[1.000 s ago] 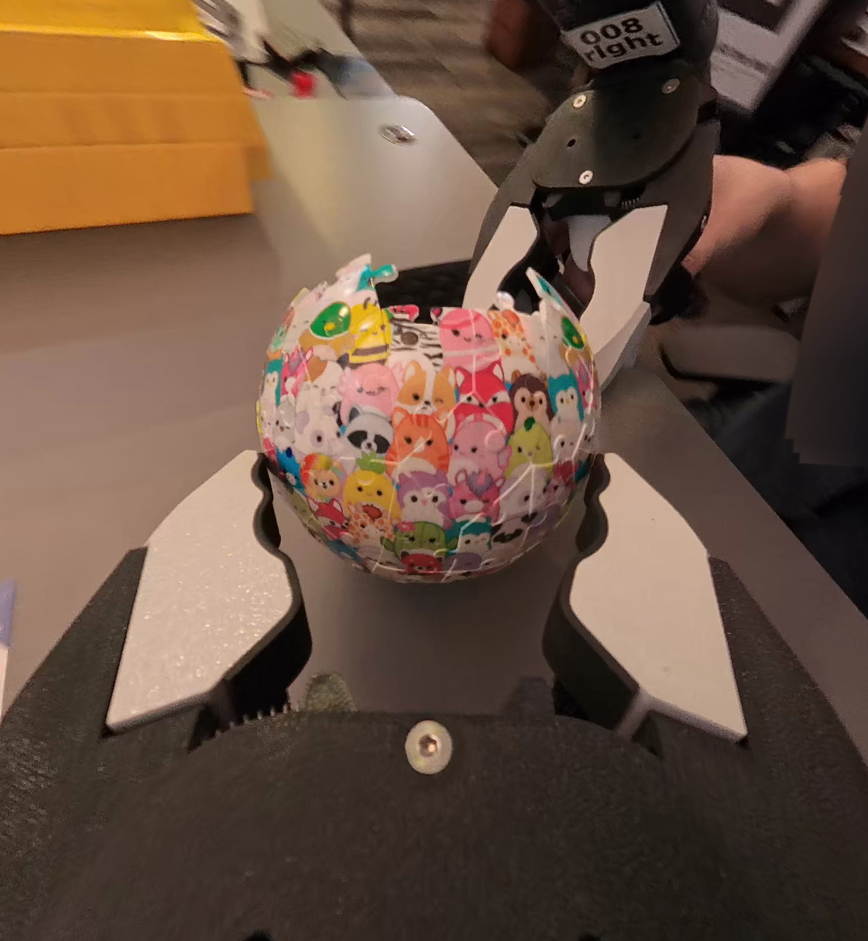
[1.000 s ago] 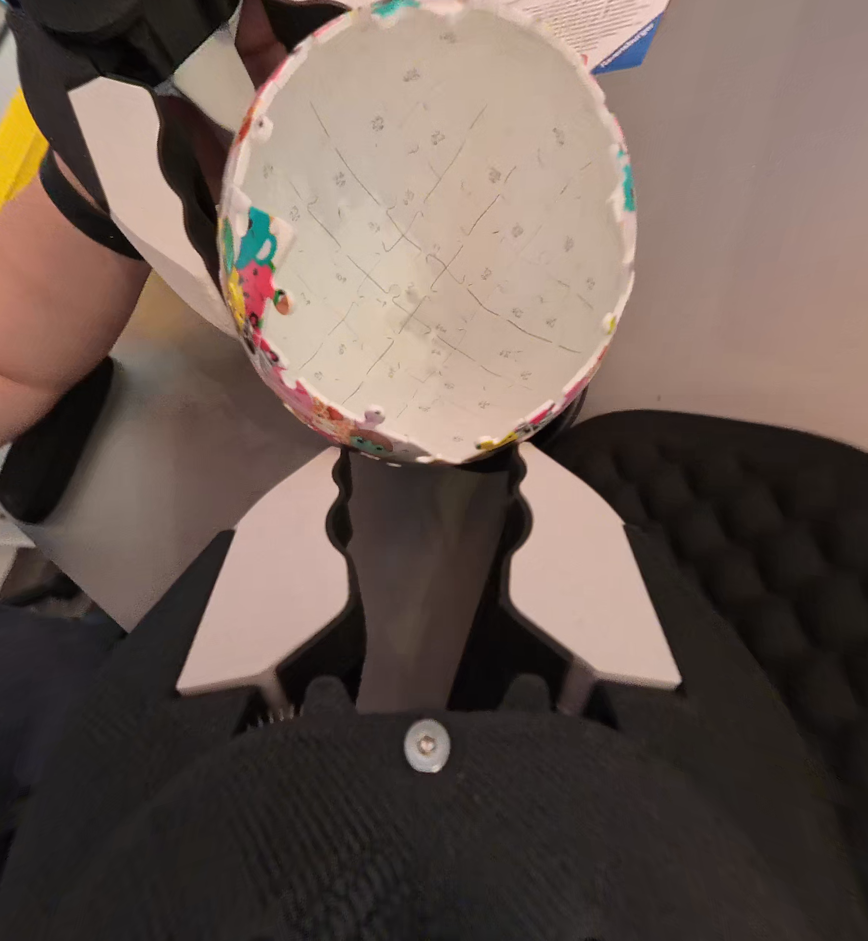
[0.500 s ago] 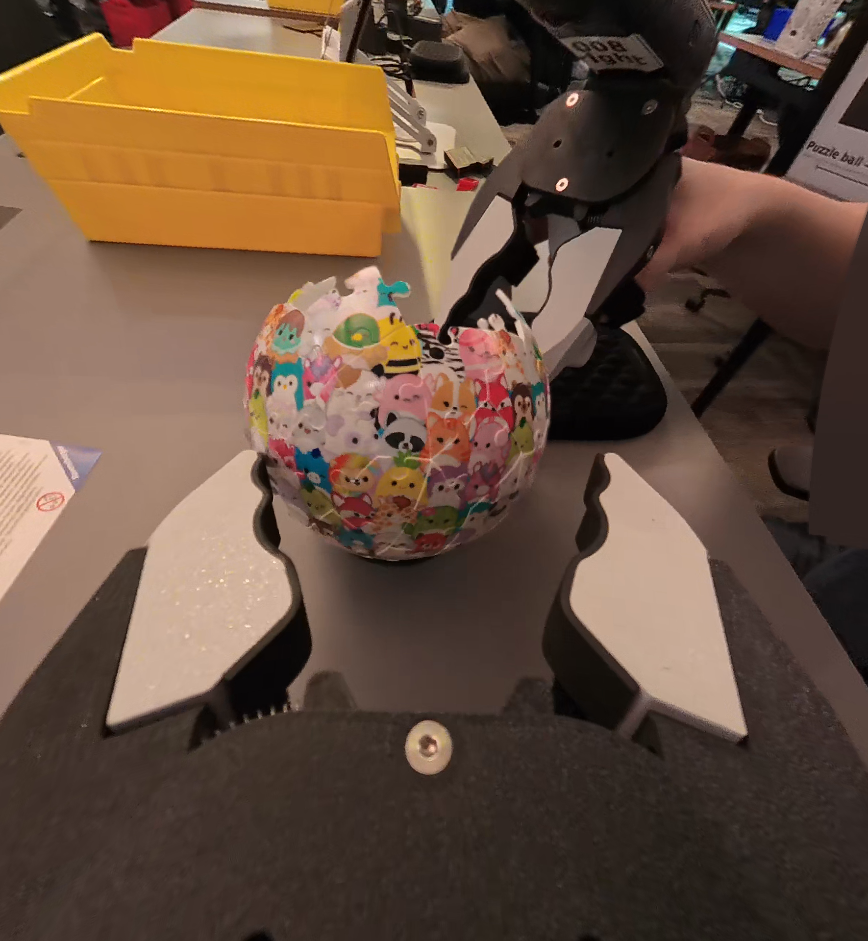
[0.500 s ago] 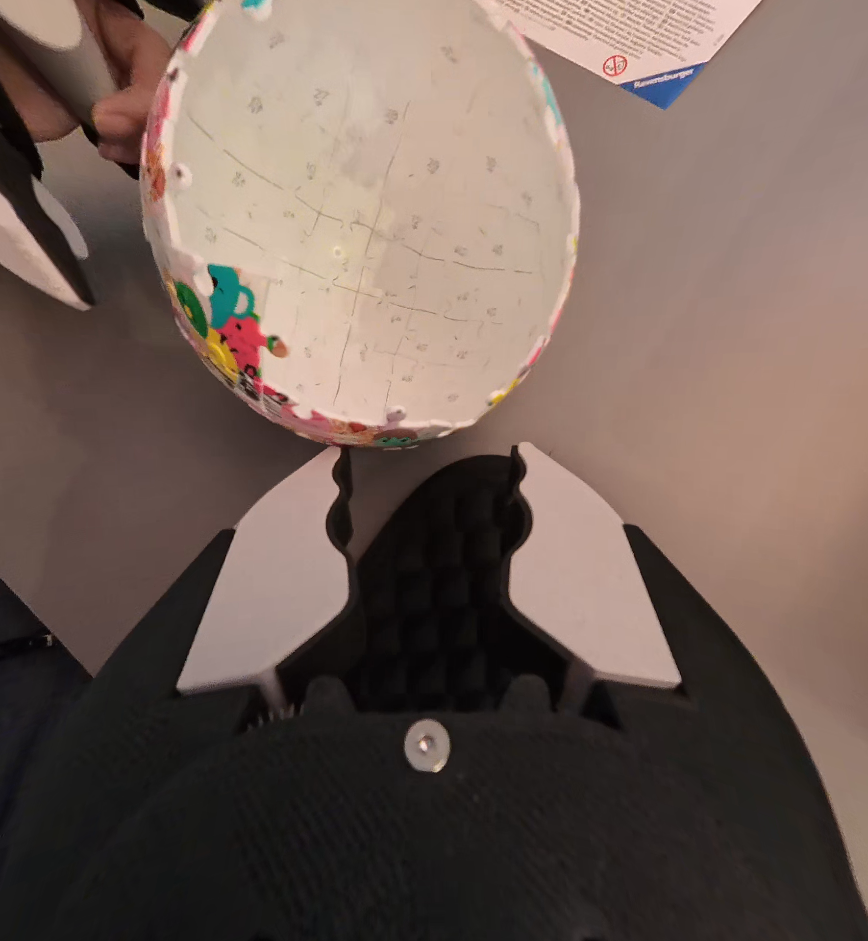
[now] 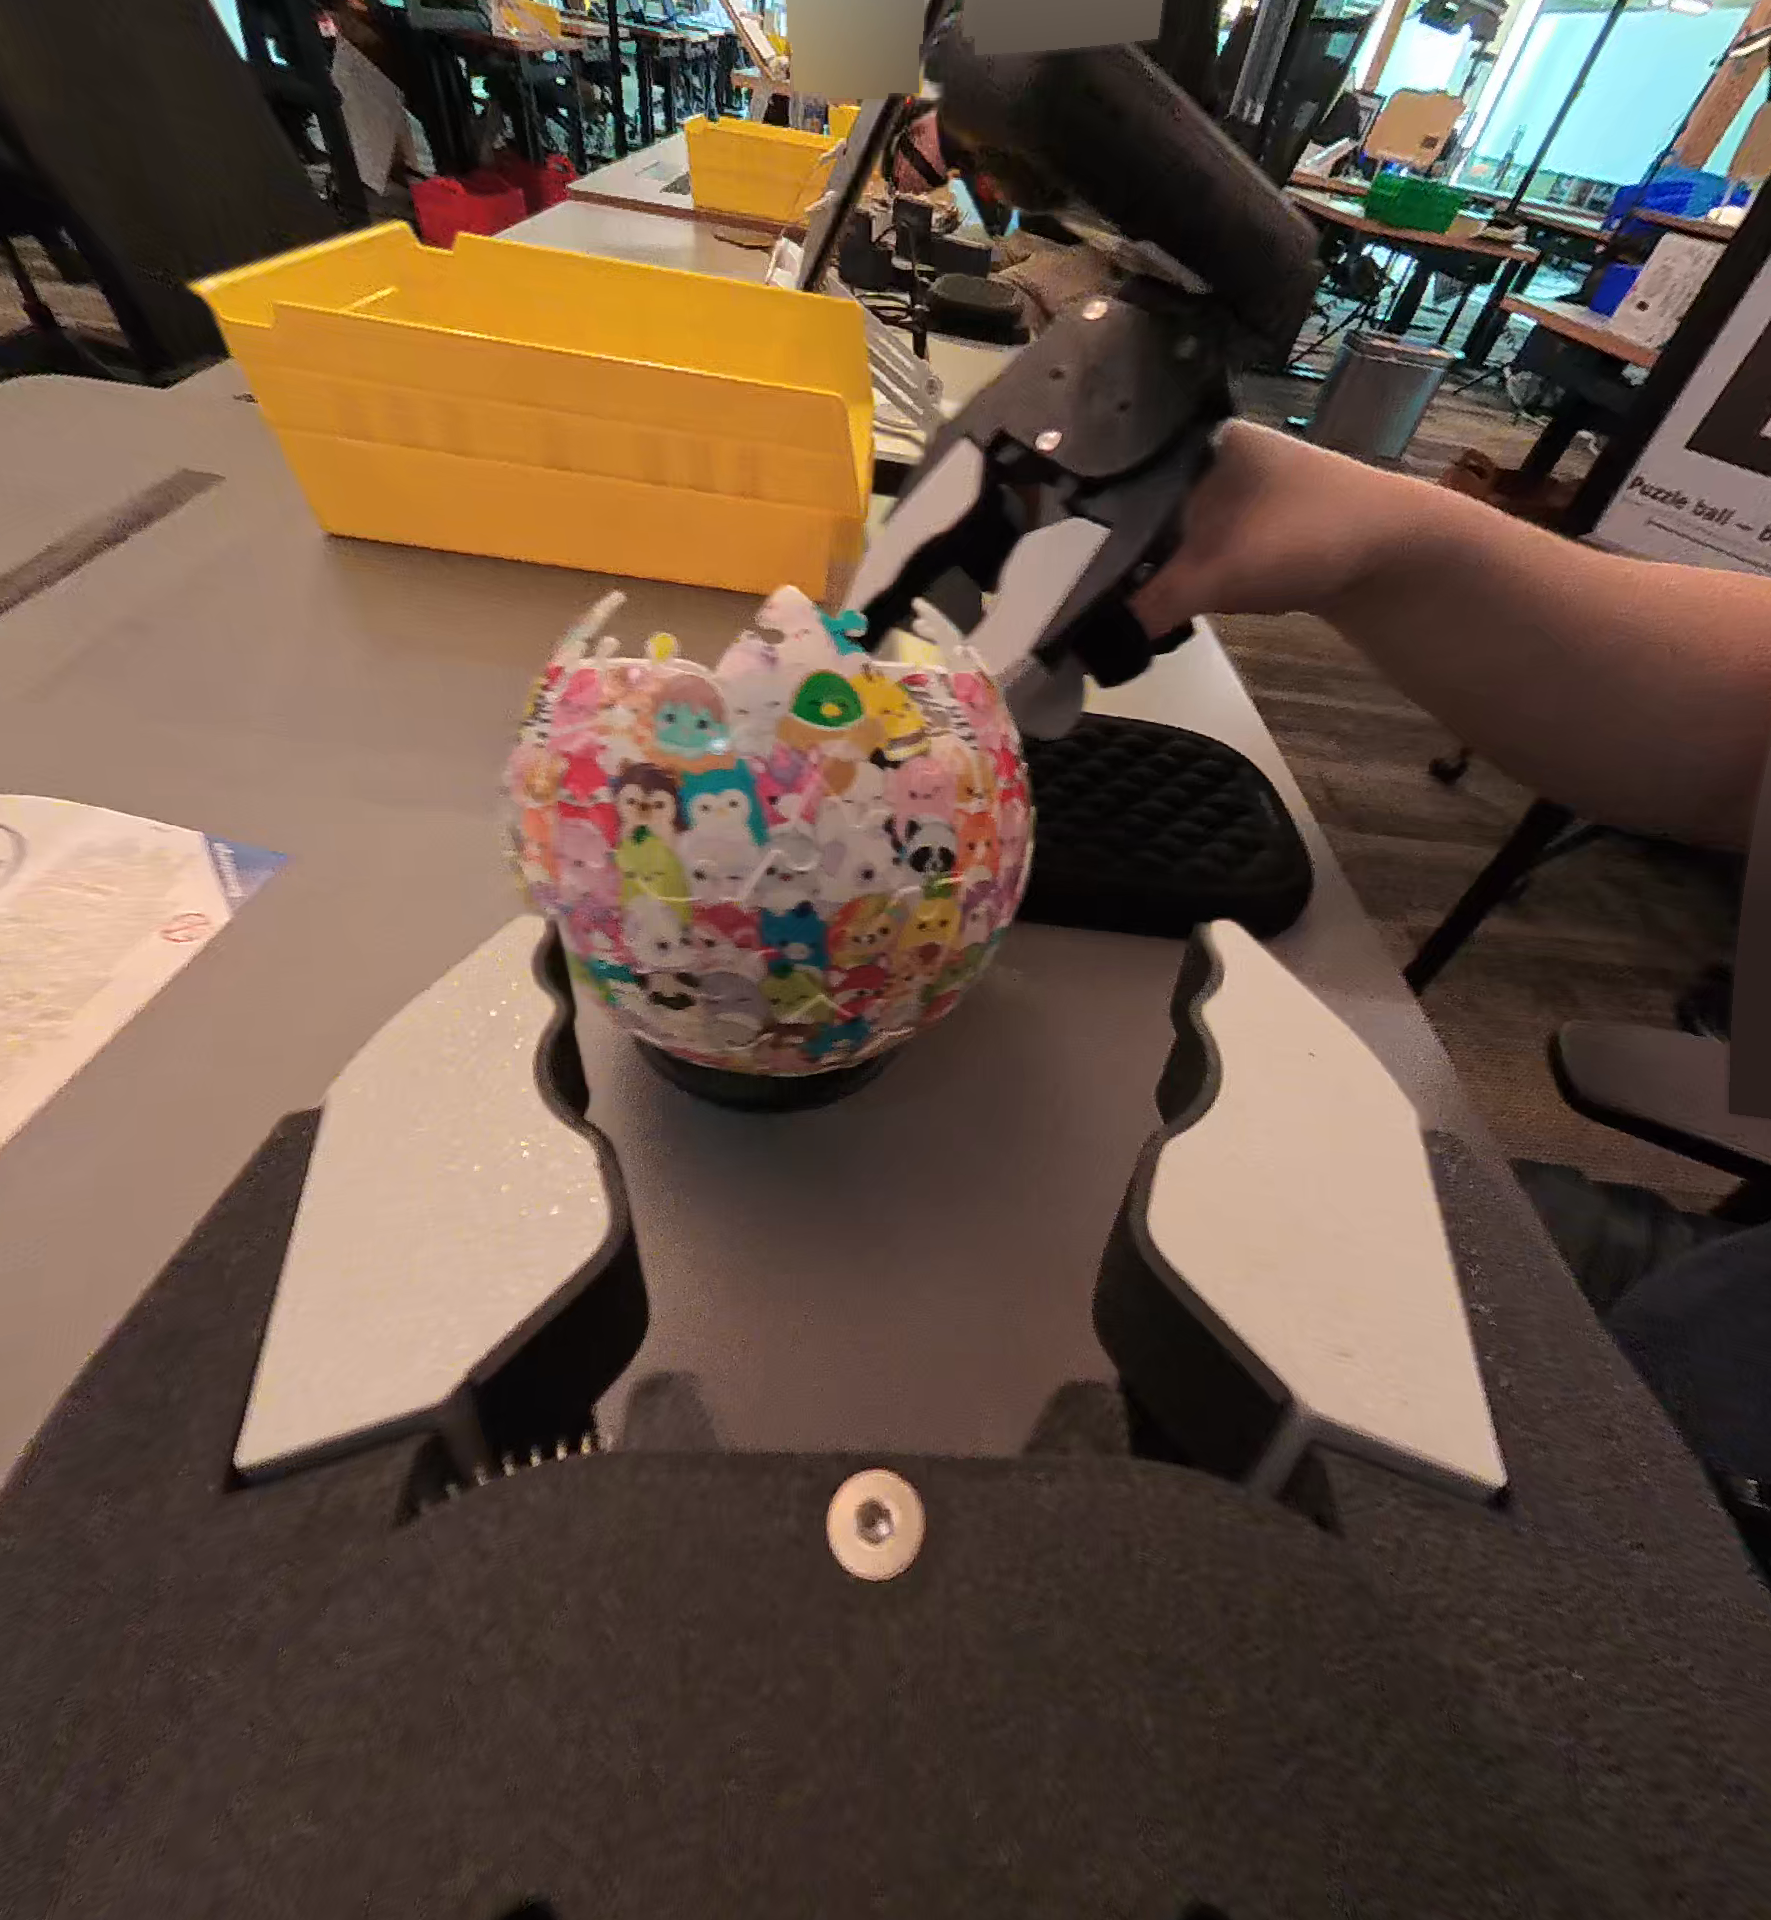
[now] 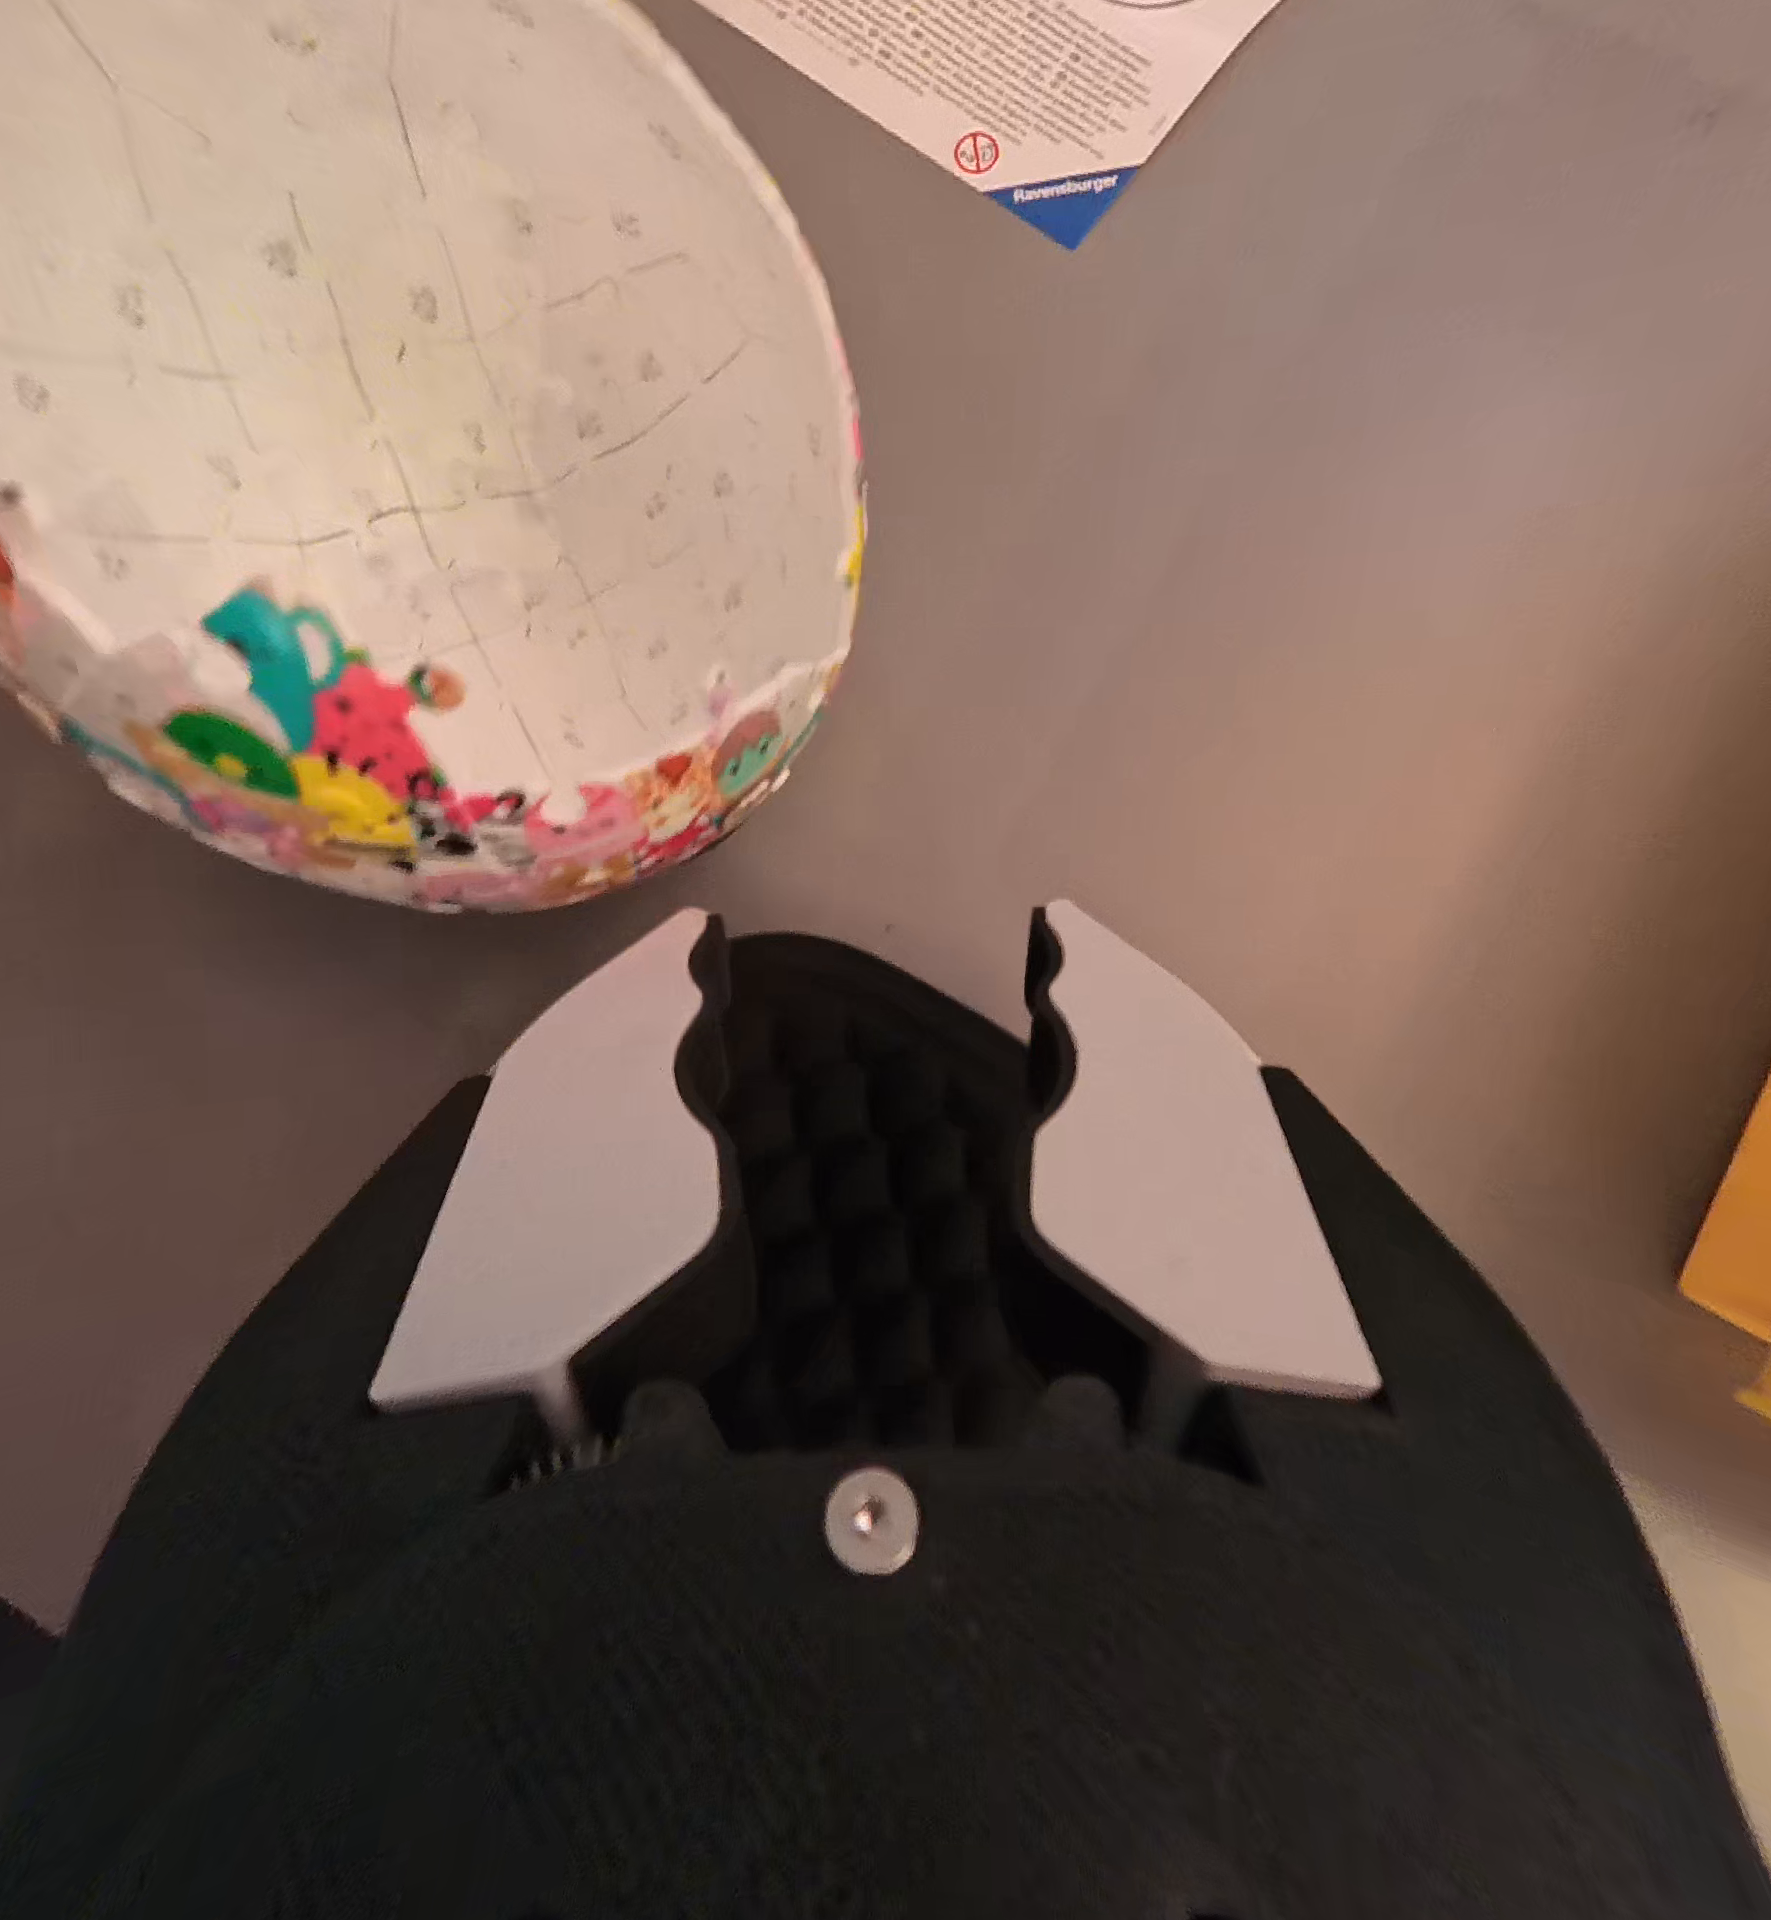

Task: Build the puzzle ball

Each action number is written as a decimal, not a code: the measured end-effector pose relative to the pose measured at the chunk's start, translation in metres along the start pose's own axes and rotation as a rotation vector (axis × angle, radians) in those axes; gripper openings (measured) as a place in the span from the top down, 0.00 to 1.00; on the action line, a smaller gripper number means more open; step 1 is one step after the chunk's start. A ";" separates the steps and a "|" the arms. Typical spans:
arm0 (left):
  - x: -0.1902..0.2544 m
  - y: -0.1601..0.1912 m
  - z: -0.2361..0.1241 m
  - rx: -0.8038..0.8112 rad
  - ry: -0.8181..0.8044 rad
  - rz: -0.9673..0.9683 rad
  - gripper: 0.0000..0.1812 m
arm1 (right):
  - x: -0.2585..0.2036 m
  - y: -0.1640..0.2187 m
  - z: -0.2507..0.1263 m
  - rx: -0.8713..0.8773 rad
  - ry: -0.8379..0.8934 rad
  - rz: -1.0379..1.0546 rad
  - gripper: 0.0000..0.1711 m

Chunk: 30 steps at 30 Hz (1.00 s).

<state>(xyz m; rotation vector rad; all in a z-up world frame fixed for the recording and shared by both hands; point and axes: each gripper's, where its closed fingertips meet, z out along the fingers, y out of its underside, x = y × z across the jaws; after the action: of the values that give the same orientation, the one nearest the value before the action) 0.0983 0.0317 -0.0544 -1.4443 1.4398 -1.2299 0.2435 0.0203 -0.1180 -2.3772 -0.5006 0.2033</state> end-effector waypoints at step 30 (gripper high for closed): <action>-0.001 0.001 0.005 -0.005 0.114 0.064 0.38 | -0.020 -0.017 -0.036 0.312 -0.087 0.003 0.77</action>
<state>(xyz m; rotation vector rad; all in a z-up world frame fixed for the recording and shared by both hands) 0.1031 0.0319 -0.0564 -1.3400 1.5536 -1.2869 0.2304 0.0023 -0.0802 -2.0715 -0.4688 0.3605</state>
